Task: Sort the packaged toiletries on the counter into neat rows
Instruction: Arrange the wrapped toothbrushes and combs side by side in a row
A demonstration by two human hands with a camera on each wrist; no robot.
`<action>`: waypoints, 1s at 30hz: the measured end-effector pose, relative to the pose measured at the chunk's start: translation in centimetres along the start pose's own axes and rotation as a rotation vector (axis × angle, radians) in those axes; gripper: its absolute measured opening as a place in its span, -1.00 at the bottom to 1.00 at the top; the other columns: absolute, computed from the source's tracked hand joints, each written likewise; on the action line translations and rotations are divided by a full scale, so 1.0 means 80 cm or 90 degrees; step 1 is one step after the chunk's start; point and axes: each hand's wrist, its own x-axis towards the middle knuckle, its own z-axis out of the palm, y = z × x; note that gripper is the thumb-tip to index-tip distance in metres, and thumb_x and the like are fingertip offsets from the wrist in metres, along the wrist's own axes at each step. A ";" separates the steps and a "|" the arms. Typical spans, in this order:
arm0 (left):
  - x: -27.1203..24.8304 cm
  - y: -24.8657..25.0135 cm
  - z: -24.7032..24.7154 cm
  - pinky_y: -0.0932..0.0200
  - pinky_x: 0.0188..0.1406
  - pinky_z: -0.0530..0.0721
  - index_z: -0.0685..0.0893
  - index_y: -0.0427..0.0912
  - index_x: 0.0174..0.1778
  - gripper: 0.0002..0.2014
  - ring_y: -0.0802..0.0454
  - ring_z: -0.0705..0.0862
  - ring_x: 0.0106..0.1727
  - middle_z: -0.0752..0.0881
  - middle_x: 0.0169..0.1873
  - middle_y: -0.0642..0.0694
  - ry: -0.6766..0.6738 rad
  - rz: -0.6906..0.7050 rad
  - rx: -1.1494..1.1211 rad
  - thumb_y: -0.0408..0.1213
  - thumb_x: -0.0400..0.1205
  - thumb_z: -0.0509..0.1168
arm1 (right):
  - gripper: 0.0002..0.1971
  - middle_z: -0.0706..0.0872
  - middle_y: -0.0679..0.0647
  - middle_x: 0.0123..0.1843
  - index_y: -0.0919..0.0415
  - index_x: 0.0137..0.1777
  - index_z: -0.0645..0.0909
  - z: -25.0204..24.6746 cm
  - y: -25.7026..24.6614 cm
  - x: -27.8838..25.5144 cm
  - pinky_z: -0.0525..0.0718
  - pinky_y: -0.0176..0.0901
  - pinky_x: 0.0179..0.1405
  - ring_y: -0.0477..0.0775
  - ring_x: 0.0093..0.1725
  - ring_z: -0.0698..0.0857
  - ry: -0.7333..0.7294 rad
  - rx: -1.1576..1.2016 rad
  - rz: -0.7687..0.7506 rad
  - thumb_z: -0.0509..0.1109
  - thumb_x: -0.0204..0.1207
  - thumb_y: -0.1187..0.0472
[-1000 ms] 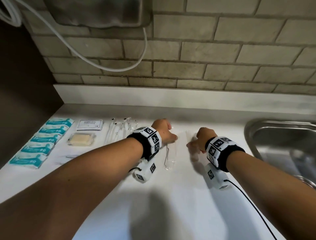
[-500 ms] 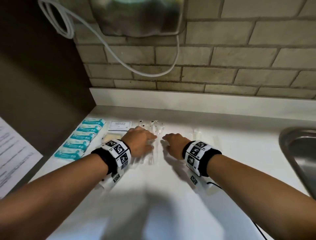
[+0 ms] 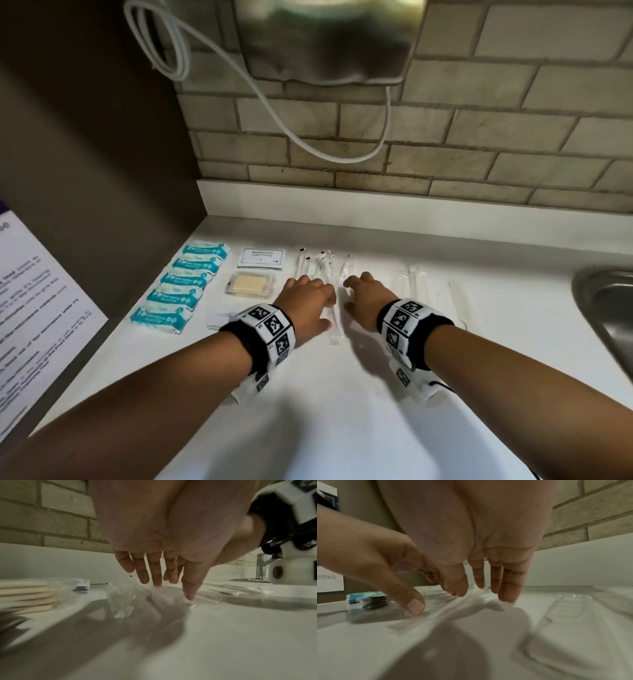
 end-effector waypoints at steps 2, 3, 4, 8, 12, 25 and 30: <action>0.004 -0.002 0.004 0.03 0.30 0.33 0.63 0.06 0.27 -0.65 -0.05 0.45 0.33 0.64 0.22 0.06 0.015 -0.021 0.000 -0.01 0.57 0.38 | -0.48 0.50 0.16 0.36 0.15 0.50 0.36 0.002 -0.005 -0.005 0.61 0.01 0.20 0.23 0.30 0.61 -0.015 0.004 0.027 0.35 0.56 0.10; 0.005 -0.003 0.006 0.04 0.28 0.34 0.65 0.08 0.26 -0.66 -0.06 0.45 0.31 0.66 0.20 0.06 0.011 -0.032 -0.006 0.01 0.57 0.39 | -0.48 0.55 0.15 0.33 0.16 0.46 0.40 0.004 -0.009 -0.007 0.63 -0.01 0.14 0.22 0.26 0.65 -0.019 0.004 0.040 0.39 0.52 0.10; 0.006 -0.005 0.008 0.04 0.27 0.36 0.67 0.10 0.25 -0.66 -0.07 0.45 0.30 0.67 0.18 0.05 0.009 -0.046 -0.014 0.02 0.57 0.39 | -0.50 0.58 0.15 0.29 0.18 0.42 0.42 0.005 -0.011 -0.009 0.65 -0.03 0.10 0.21 0.22 0.67 -0.019 0.011 0.053 0.42 0.49 0.13; 0.011 -0.006 0.016 0.01 0.24 0.48 0.71 0.22 0.17 -0.65 -0.10 0.44 0.25 0.65 0.09 0.04 0.005 -0.085 -0.048 0.12 0.47 0.45 | -0.52 0.66 0.17 0.22 0.18 0.36 0.44 0.008 -0.019 -0.011 0.72 -0.04 0.05 0.22 0.13 0.73 -0.015 0.079 0.112 0.44 0.45 0.28; 0.010 -0.003 0.021 0.00 0.22 0.50 0.71 0.27 0.10 -0.66 -0.09 0.47 0.23 0.68 0.04 0.08 -0.006 -0.074 -0.044 0.16 0.42 0.45 | -0.55 0.69 0.21 0.19 0.22 0.35 0.40 0.009 -0.018 -0.013 0.74 -0.04 0.01 0.22 0.11 0.75 0.003 0.166 0.165 0.38 0.47 0.39; -0.004 0.023 0.008 0.10 0.33 0.37 0.79 0.00 0.12 -0.63 -0.03 0.51 0.28 0.79 0.05 0.03 -0.036 -0.051 -0.068 0.12 0.49 0.42 | -0.44 0.77 0.26 0.04 0.28 0.26 0.40 0.011 0.012 -0.035 0.79 0.11 0.04 0.28 -0.01 0.81 0.013 0.233 0.253 0.54 0.30 0.43; -0.008 0.019 0.000 -0.01 0.41 0.35 0.75 0.02 0.20 -0.66 -0.04 0.54 0.32 0.79 0.07 0.09 -0.028 -0.030 -0.078 -0.01 0.53 0.42 | -0.51 0.67 0.19 0.17 0.25 0.31 0.44 0.003 0.015 -0.046 0.76 0.03 0.05 0.23 0.06 0.75 0.037 0.086 0.193 0.51 0.42 0.31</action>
